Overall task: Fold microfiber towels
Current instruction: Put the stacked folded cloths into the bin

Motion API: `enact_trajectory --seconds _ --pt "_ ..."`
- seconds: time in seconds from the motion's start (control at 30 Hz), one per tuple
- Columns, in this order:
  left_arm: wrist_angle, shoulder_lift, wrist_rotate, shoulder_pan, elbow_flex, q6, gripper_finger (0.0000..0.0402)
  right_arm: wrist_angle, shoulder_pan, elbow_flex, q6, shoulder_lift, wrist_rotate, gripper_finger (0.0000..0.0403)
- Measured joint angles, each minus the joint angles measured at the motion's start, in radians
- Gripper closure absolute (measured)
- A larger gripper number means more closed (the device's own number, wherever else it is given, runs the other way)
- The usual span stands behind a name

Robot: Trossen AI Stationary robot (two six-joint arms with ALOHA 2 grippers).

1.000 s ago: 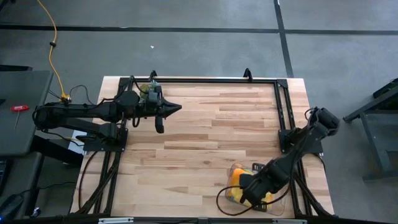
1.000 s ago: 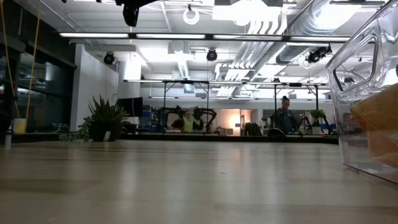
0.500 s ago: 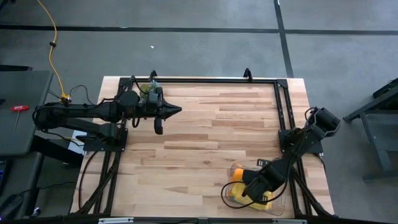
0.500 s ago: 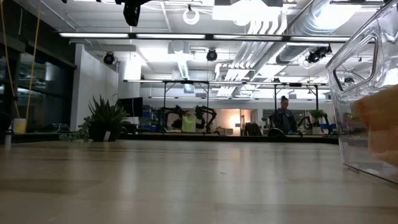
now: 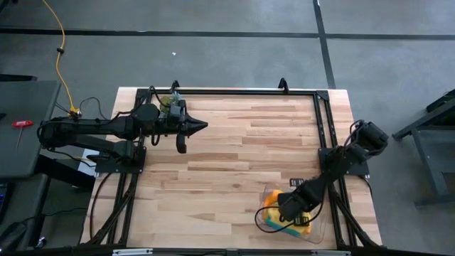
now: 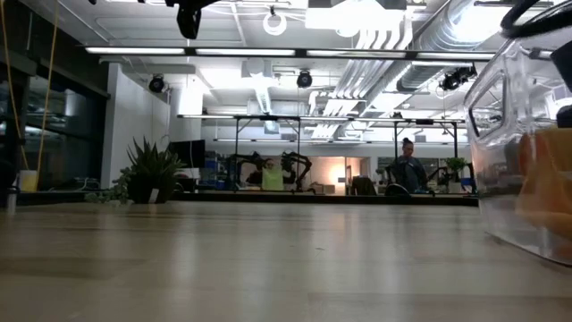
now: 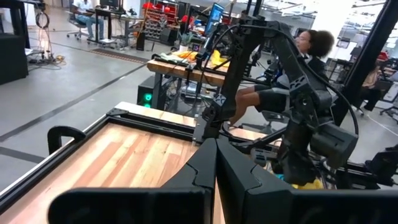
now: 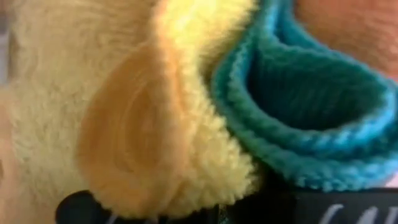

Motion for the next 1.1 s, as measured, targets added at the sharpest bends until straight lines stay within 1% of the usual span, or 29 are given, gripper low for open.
enact_trajectory --seconds 0.23,0.33,0.43,0.63,0.77,0.93,1.0,1.1 --pt "0.001 0.0 -0.025 0.0 0.0 -0.015 0.0401 -0.032 -0.042 -0.002 -0.297 0.002 0.031 0.0403" --pt "0.001 0.0 -0.026 0.0 0.0 -0.021 0.0402 -0.067 -0.046 -0.002 -0.416 0.002 0.067 0.0403" --pt "0.001 0.0 -0.026 0.0 0.0 -0.04 0.0401 -0.099 -0.047 -0.003 -0.51 0.003 0.096 0.0403" --pt "0.002 0.0 -0.026 0.0 0.0 -0.049 0.0402 -0.138 -0.045 -0.006 -0.641 -0.01 0.098 0.0403" --pt "0.002 0.0 -0.026 0.0 0.0 -0.049 0.0401 -0.174 -0.045 0.002 -0.638 -0.067 0.09 0.0403" --pt "0.002 0.0 -0.026 0.0 0.0 -0.048 0.0401 -0.241 -0.044 0.073 -0.604 -0.168 0.088 0.0403" --pt "0.002 0.0 -0.026 0.0 0.0 -0.031 0.0402 -0.266 -0.044 0.112 -0.564 -0.209 0.098 0.0403" --pt "-0.002 0.0 -0.026 0.0 0.0 -0.015 0.0401 -0.287 -0.06 0.171 -0.461 -0.27 0.143 0.0403"
